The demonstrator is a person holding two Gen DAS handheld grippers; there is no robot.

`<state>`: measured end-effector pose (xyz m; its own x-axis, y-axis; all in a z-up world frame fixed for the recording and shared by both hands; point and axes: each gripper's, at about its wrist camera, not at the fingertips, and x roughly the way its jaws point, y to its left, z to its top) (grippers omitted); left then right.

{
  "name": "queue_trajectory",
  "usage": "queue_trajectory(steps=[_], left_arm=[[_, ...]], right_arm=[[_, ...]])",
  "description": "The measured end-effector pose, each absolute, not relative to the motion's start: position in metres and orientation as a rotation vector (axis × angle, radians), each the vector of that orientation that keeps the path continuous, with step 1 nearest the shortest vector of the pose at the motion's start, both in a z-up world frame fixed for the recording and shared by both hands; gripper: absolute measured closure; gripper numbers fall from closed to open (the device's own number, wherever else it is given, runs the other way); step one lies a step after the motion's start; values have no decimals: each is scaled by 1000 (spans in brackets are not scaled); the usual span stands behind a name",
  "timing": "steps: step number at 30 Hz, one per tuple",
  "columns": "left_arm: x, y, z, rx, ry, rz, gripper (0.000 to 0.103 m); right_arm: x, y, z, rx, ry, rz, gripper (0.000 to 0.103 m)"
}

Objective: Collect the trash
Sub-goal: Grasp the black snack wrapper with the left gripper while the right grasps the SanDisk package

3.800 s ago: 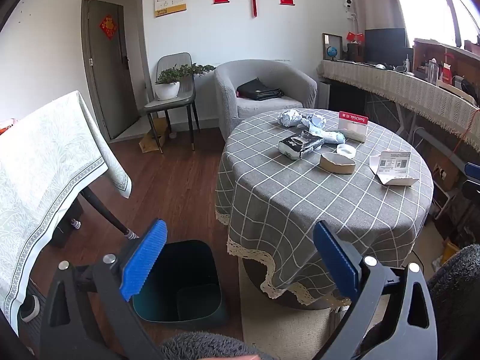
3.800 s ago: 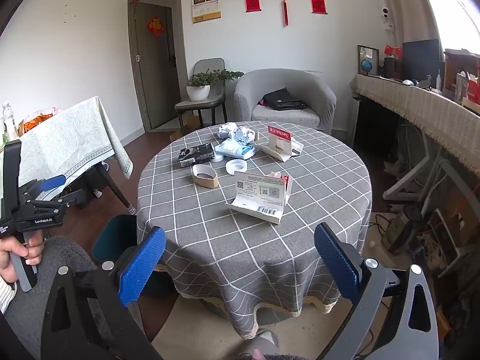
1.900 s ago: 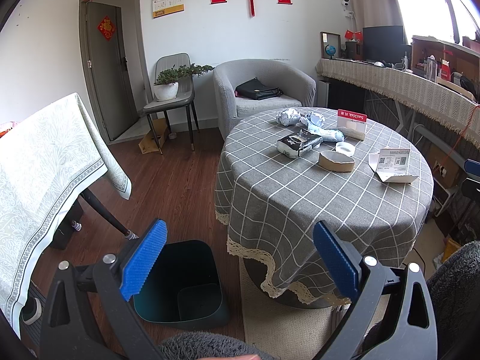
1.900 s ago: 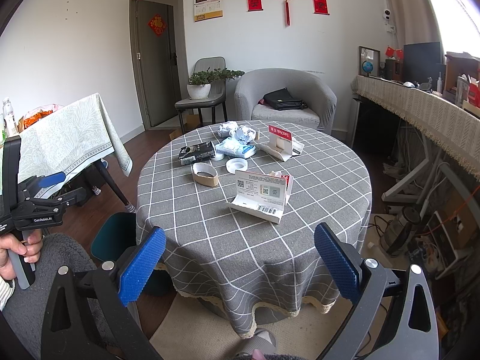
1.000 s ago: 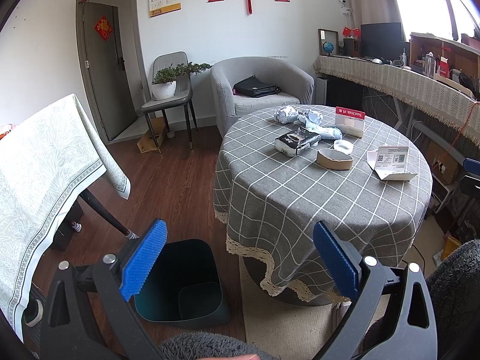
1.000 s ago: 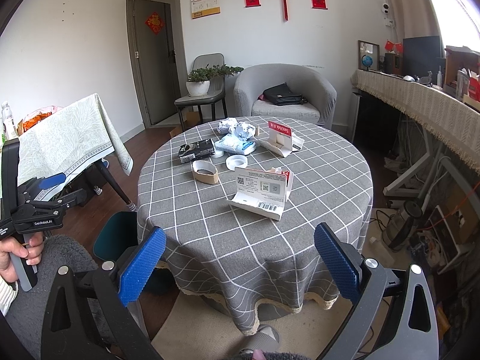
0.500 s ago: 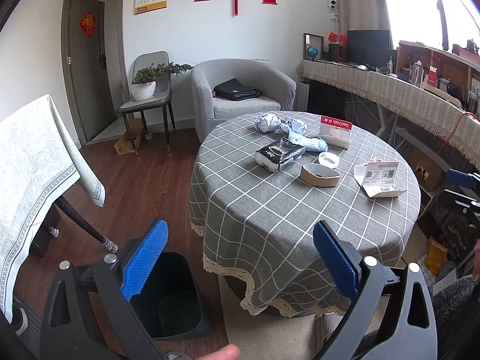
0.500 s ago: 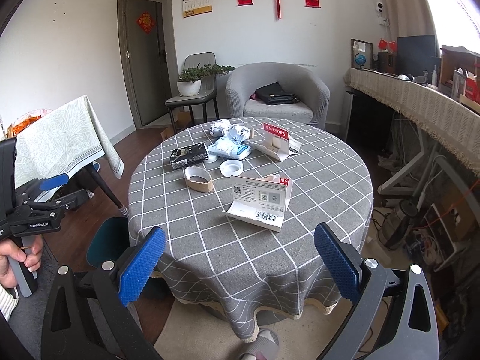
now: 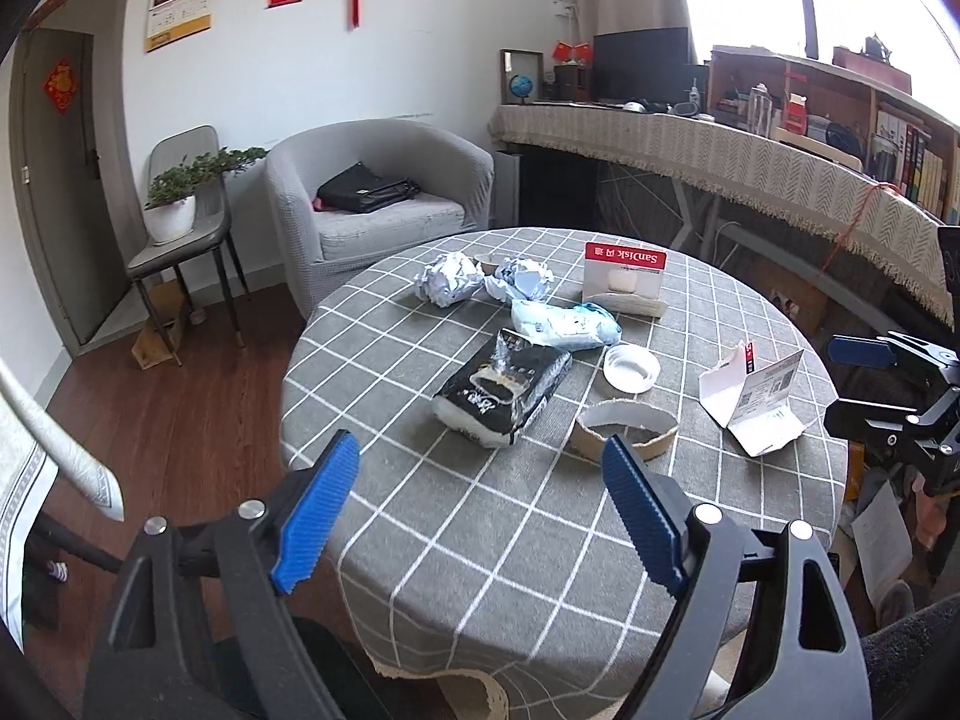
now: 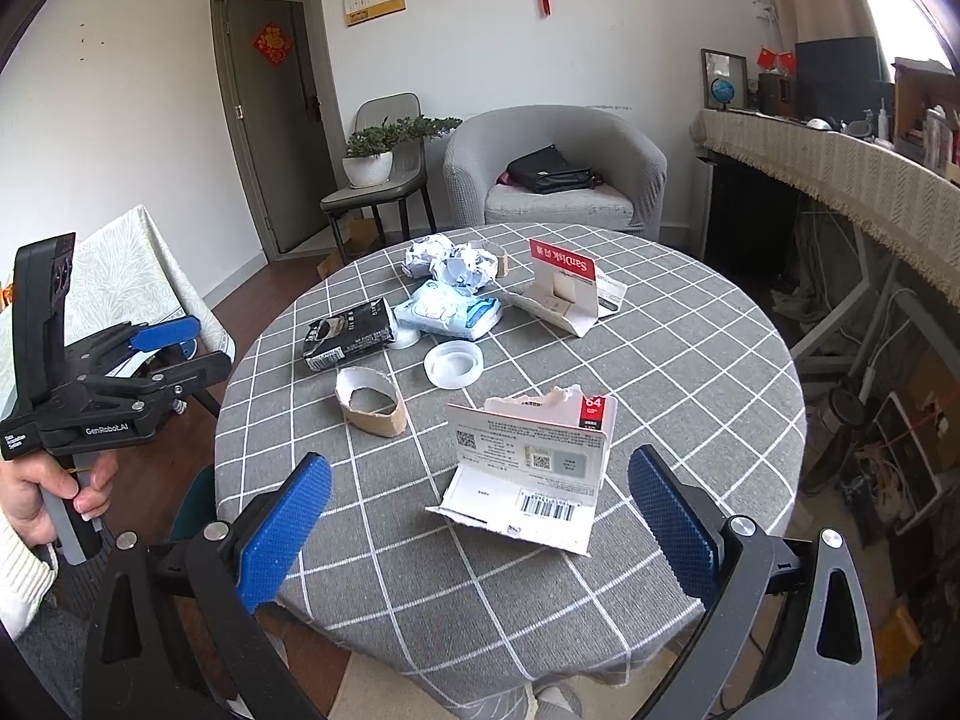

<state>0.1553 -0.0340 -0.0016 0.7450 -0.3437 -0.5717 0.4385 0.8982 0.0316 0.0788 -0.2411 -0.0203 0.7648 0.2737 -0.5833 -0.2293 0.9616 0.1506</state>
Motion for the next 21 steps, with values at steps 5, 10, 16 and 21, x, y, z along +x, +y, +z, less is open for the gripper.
queue_trajectory(steps=[5,10,16,21], left_arm=[[191,-42,-8,179,609,-517,17],[216,-63,-24,271,631,-579,17],[241,-65,-34,223,663,-638,17],[251,-72,-41,224,707,-689,33]], right_arm=[[98,-242,-26,109,635,248,3],[105,-239,-33,95,631,211,3],[100,-235,-33,37,611,145,3],[100,-234,-35,26,611,131,3]])
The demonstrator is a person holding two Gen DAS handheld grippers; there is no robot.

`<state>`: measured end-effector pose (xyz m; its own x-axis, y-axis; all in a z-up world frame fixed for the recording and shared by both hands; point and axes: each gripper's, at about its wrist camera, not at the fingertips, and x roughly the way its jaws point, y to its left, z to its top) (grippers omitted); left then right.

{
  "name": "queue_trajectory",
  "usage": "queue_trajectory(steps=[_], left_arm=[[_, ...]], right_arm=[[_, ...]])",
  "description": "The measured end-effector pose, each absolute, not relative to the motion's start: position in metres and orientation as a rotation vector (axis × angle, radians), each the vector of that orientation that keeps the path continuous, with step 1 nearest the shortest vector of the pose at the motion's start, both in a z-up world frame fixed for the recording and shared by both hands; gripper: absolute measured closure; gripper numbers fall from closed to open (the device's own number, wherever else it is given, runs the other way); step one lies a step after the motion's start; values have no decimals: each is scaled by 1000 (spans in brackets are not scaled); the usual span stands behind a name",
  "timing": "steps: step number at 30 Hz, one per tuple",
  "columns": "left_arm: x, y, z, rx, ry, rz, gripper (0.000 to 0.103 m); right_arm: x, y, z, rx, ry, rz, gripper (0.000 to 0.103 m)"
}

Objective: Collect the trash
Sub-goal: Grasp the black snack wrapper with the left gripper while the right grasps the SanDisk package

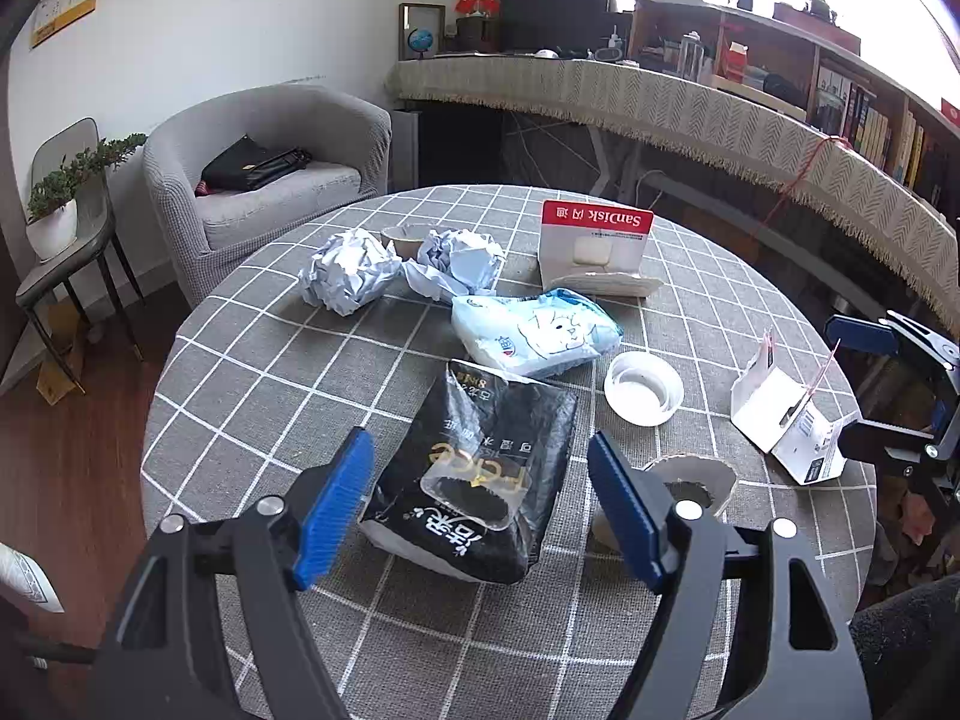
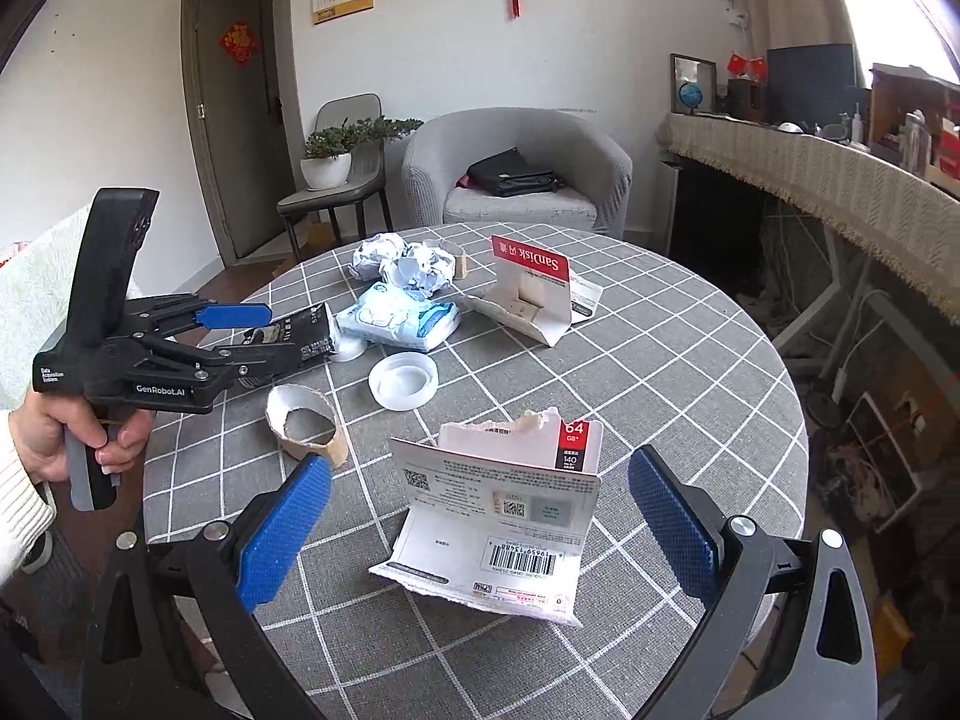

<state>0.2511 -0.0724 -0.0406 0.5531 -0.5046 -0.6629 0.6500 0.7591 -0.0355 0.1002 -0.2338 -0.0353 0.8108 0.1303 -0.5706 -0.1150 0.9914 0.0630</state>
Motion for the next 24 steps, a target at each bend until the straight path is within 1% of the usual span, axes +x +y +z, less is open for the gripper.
queue_trajectory(steps=[6,11,15,17,18,19,21,23,24], left_arm=[[250,-70,-42,181,719,-685,47],[241,-58,-39,136,710,-664,50],[234,-49,-34,107,698,-627,56],[232,-44,-33,88,698,-608,56],[230,-42,-32,79,697,-601,58],[229,-41,-31,74,695,-594,58],[226,-38,-31,61,694,-580,60],[224,-35,-32,44,703,-568,62],[223,-34,-33,37,704,-565,66]], right_arm=[[105,-232,-42,17,627,49,3],[114,-230,-51,23,658,0,3],[122,-229,-58,35,690,-33,3],[124,-230,-59,47,693,-48,3],[124,-232,-60,60,695,-52,6],[126,-235,-60,85,701,-45,16],[128,-240,-62,129,718,-37,27],[130,-240,-62,134,722,-37,27],[129,-240,-61,134,720,-39,27]])
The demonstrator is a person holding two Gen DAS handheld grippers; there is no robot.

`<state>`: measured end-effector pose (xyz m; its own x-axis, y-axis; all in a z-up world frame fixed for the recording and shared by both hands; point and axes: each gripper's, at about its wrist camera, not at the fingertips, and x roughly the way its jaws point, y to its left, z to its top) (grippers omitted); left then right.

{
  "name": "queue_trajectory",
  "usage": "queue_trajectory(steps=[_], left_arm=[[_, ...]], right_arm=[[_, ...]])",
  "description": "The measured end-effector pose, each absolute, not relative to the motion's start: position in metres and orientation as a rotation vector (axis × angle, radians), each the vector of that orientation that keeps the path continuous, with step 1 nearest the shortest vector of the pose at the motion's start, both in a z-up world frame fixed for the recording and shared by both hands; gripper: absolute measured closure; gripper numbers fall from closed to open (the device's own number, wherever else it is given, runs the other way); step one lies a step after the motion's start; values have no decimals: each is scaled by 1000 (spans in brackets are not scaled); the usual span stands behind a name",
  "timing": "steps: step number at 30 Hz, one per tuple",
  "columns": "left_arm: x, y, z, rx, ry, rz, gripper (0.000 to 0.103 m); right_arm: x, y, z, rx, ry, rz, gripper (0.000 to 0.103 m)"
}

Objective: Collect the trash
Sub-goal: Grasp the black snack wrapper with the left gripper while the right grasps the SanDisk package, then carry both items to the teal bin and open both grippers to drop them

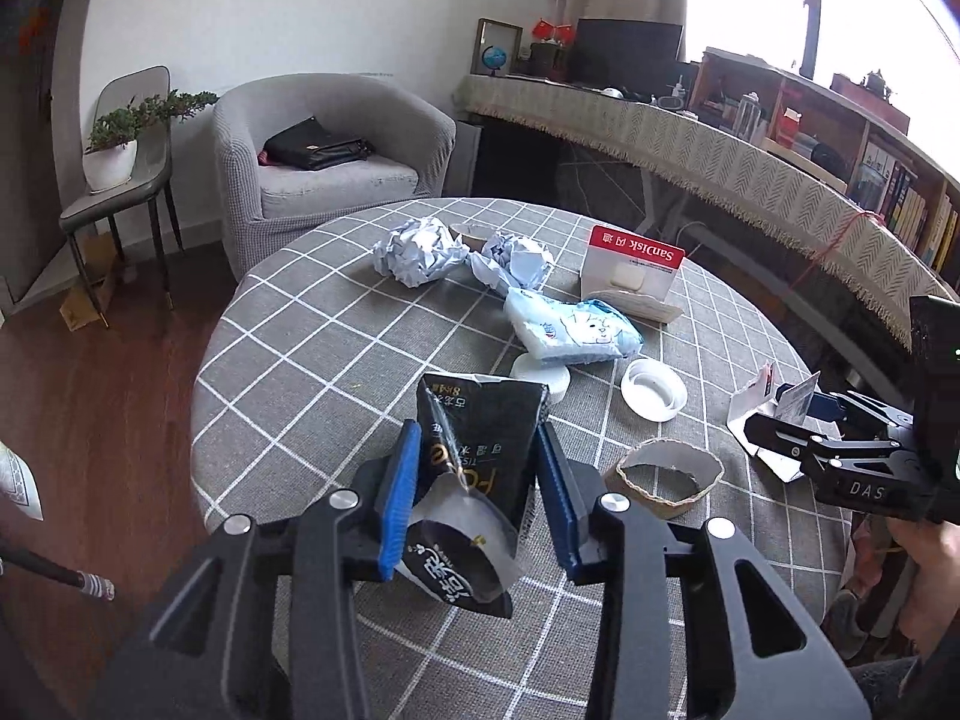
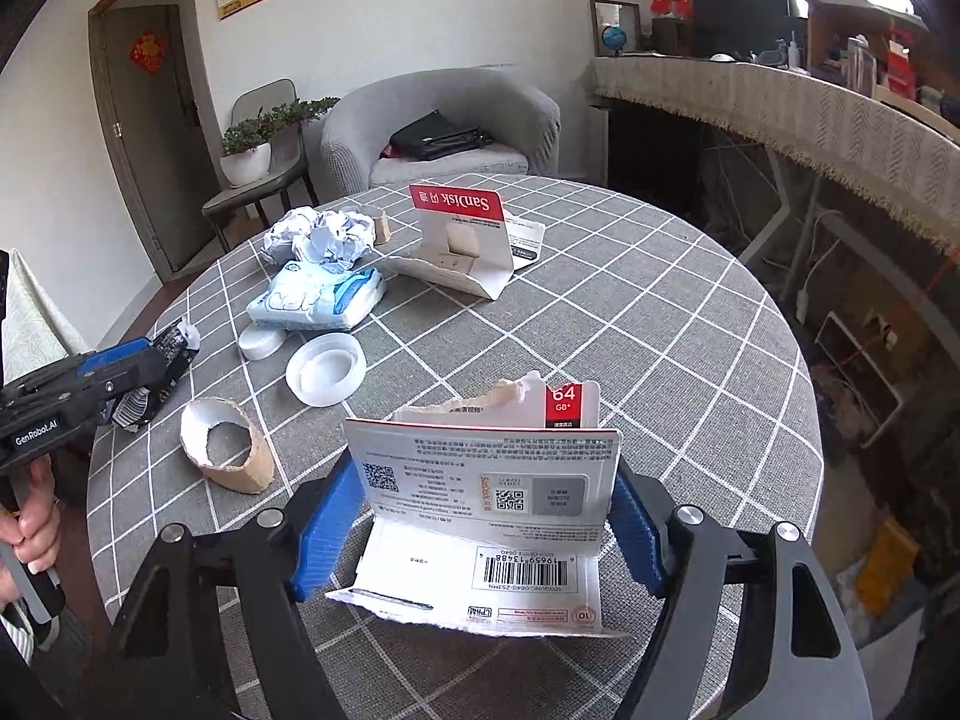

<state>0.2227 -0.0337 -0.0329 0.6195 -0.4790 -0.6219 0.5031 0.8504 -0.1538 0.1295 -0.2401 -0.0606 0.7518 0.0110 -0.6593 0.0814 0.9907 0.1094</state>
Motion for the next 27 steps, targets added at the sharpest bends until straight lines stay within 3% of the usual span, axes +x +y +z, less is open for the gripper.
queue_trajectory(steps=[8,27], left_arm=[[211,-19,-25,-5,684,-511,88],[167,79,3,-69,652,-335,93]], right_arm=[[126,-221,-40,139,657,-13,27],[132,-104,-8,83,547,277,27]])
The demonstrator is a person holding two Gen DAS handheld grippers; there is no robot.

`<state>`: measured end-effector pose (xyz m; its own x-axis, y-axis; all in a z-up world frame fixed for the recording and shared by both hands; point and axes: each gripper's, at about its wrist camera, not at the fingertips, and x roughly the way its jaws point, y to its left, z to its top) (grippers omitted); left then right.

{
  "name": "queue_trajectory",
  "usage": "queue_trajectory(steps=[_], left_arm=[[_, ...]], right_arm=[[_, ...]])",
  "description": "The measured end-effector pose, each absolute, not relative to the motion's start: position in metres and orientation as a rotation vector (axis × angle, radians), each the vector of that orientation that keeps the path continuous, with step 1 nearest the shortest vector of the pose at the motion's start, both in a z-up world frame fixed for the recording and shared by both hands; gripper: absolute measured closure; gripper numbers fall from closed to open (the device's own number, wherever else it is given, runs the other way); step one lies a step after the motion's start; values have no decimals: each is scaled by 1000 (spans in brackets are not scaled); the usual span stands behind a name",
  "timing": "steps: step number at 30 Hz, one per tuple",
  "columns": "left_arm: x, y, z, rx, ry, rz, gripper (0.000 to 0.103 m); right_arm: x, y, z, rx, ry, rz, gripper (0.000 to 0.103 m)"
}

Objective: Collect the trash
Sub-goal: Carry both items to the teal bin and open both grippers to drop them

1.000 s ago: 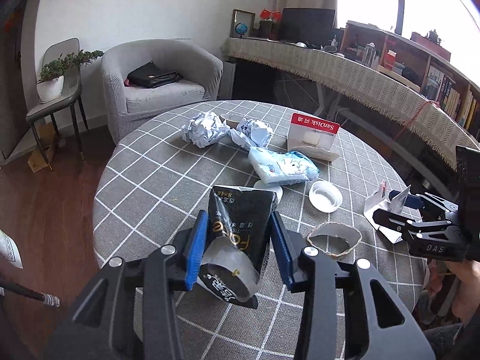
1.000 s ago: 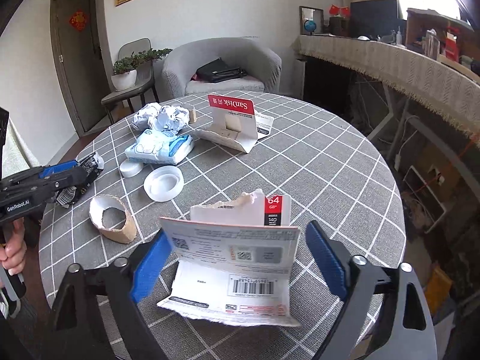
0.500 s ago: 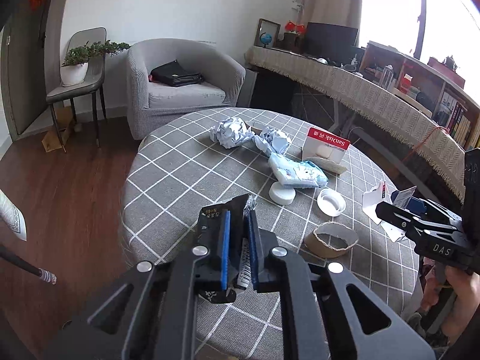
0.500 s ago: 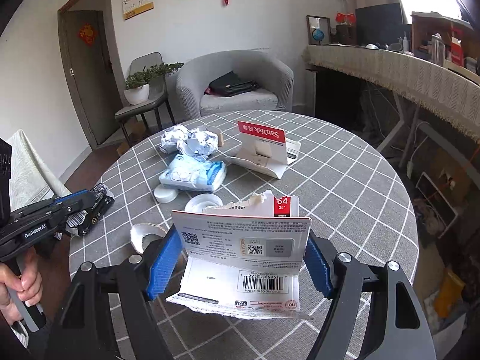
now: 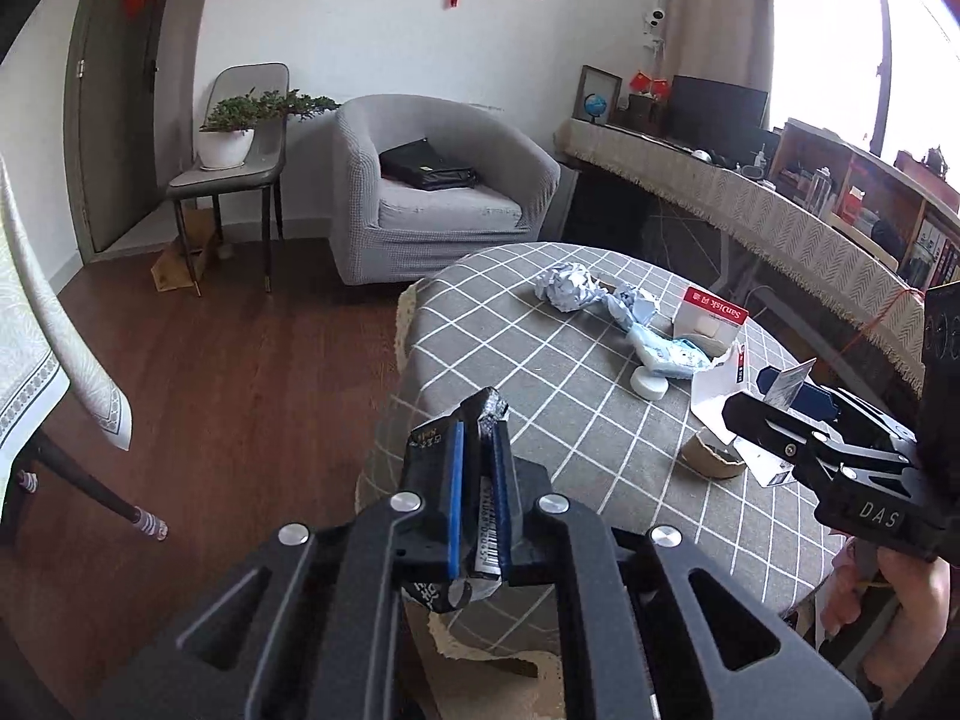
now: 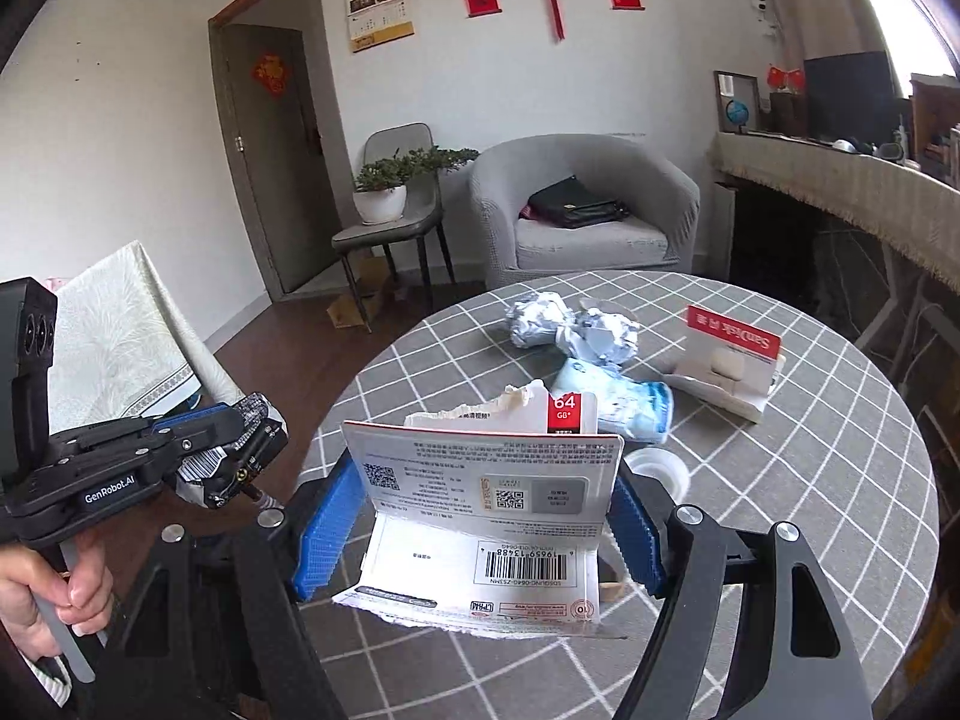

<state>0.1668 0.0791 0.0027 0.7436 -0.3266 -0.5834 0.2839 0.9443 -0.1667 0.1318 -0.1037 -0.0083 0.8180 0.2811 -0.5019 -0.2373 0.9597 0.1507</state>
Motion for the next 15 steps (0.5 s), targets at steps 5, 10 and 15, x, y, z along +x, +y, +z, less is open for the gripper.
queue_trajectory(steps=[5,10,15], left_arm=[[144,117,-9,-84,692,-260,93],[122,161,-30,-102,744,-172,93],[103,205,-56,-144,797,-101,93]], right_arm=[[126,-58,-7,50,558,417,27],[121,-12,-8,68,584,549,27],[118,32,-16,31,631,626,27]])
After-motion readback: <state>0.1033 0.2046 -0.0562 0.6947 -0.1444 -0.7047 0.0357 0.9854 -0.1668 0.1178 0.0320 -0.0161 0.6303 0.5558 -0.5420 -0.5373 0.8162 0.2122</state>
